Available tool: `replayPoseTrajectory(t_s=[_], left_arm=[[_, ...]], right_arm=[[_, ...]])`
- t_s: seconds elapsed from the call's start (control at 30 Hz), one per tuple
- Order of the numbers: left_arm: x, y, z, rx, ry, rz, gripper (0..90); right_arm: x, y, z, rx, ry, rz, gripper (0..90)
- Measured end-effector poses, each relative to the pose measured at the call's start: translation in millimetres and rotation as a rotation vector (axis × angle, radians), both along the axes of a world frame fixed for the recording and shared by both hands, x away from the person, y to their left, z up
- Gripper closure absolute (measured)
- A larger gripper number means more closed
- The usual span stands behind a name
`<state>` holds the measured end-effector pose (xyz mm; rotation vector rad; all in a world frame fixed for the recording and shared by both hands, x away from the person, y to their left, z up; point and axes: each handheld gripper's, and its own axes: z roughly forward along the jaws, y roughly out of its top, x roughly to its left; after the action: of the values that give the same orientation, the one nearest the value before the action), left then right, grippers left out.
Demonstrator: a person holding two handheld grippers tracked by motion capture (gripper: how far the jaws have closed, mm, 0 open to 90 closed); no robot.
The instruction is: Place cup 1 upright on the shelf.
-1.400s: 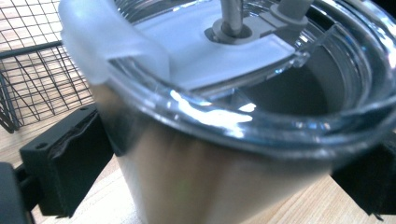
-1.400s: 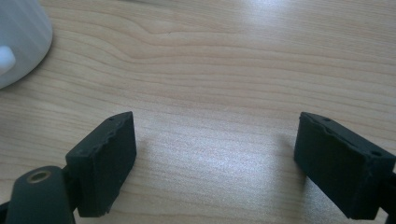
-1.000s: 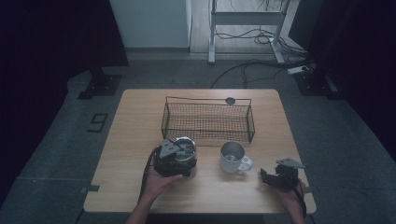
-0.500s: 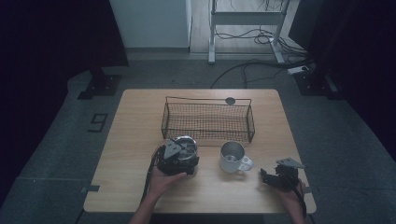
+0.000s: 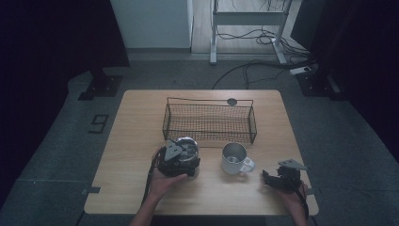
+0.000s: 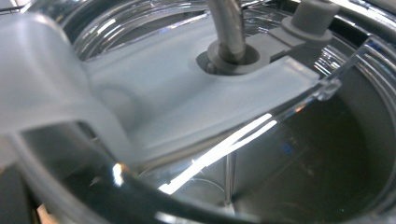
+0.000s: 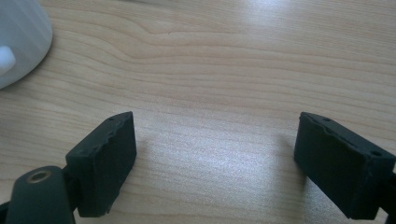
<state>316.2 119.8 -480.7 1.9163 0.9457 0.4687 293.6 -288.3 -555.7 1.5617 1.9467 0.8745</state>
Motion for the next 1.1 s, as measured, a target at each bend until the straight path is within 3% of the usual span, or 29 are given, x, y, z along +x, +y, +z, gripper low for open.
replayPoseTrajectory(t_s=[0.33, 0.67, 1.1], left_arm=[[-1.1, 7.3, 7.8, -0.014, -0.002, 0.024, 3.4], [-1.2, 9.1, 33.6, -0.033, -0.04, 0.047, 3.6], [2.7, 16.4, 54.3, -0.038, -0.054, 0.04, 3.6]], right_arm=[[0.0, -0.1, 0.0, 0.001, 0.0, -0.001, 12.7], [0.0, 0.0, 0.0, 0.0, 0.0, 0.0, 12.7], [0.0, 0.0, 0.1, 0.001, 0.001, -0.004, 12.8]])
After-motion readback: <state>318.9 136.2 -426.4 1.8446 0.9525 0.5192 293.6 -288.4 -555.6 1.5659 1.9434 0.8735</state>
